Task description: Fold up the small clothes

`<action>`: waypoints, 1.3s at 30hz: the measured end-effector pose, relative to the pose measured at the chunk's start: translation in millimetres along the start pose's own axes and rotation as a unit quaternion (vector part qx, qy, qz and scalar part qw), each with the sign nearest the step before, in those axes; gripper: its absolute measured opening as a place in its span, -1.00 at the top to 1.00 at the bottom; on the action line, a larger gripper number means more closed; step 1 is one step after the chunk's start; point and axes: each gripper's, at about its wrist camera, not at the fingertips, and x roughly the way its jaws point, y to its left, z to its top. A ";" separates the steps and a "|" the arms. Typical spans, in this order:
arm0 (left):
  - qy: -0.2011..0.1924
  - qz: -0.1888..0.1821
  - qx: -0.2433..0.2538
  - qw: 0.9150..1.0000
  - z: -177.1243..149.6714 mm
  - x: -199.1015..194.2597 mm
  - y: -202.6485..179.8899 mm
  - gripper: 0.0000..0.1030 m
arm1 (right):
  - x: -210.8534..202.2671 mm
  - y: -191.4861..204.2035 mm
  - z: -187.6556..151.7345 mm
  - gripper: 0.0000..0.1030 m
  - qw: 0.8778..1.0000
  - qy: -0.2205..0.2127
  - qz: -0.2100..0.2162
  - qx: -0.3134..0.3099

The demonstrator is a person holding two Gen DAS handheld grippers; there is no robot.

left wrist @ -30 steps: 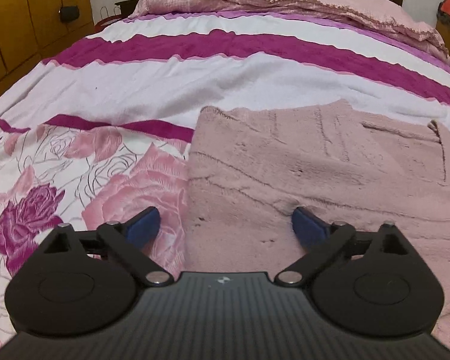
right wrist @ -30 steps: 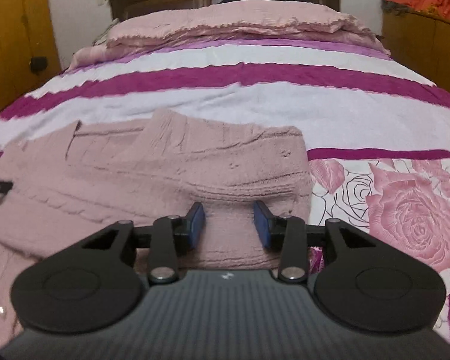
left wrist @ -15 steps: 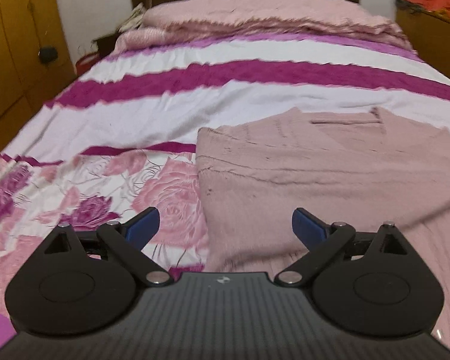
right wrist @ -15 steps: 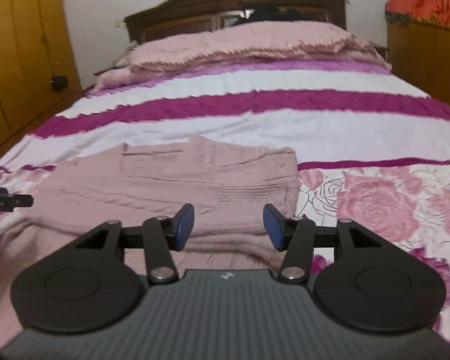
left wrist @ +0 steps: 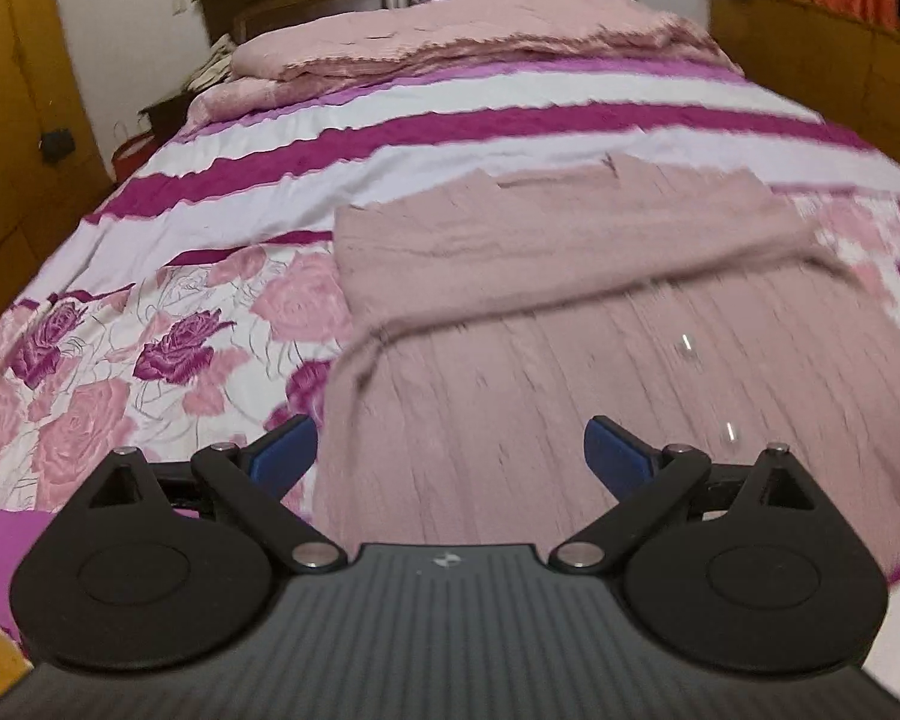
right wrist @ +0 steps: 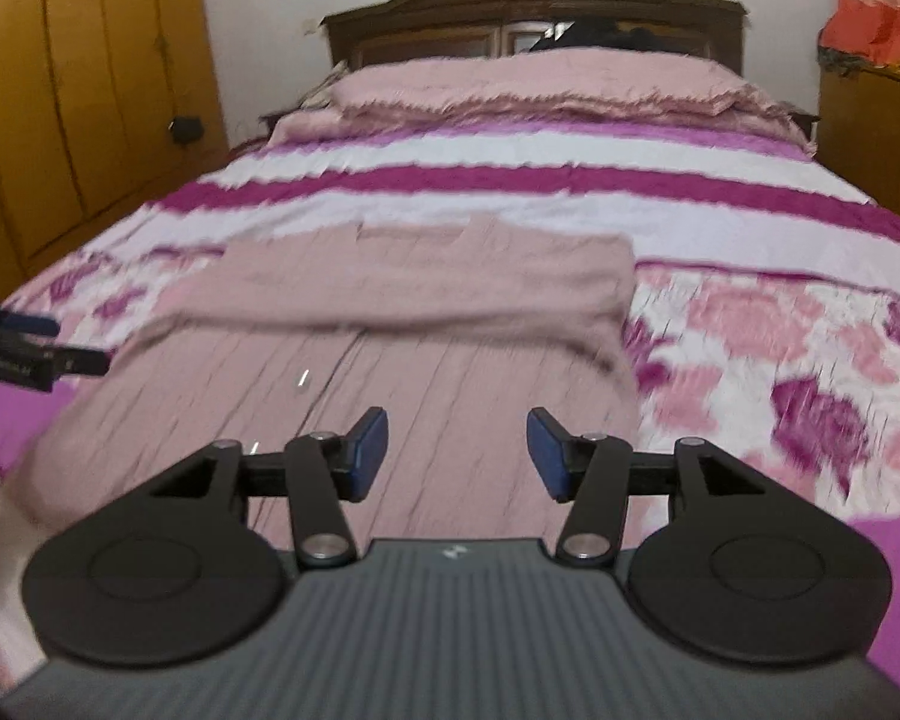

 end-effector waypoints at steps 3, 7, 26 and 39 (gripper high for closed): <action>0.010 -0.009 0.023 1.000 -18.0 -8.9 -12.8 -0.92 | -4.8 12.1 -16.3 -0.05 1.000 0.015 0.010 -0.016; 0.024 -0.013 0.061 0.998 -39.6 -17.0 -27.9 -0.93 | -7.8 29.5 -35.0 -0.05 0.998 0.040 0.004 -0.052; 0.091 -0.059 0.128 0.986 -80.4 8.3 -57.8 -0.93 | 0.2 65.5 -74.7 -0.52 0.974 0.112 -0.008 -0.199; 0.053 -0.034 0.100 0.993 -67.8 24.5 -55.9 -0.94 | 4.7 73.4 -67.5 -0.56 0.955 0.139 -0.002 -0.262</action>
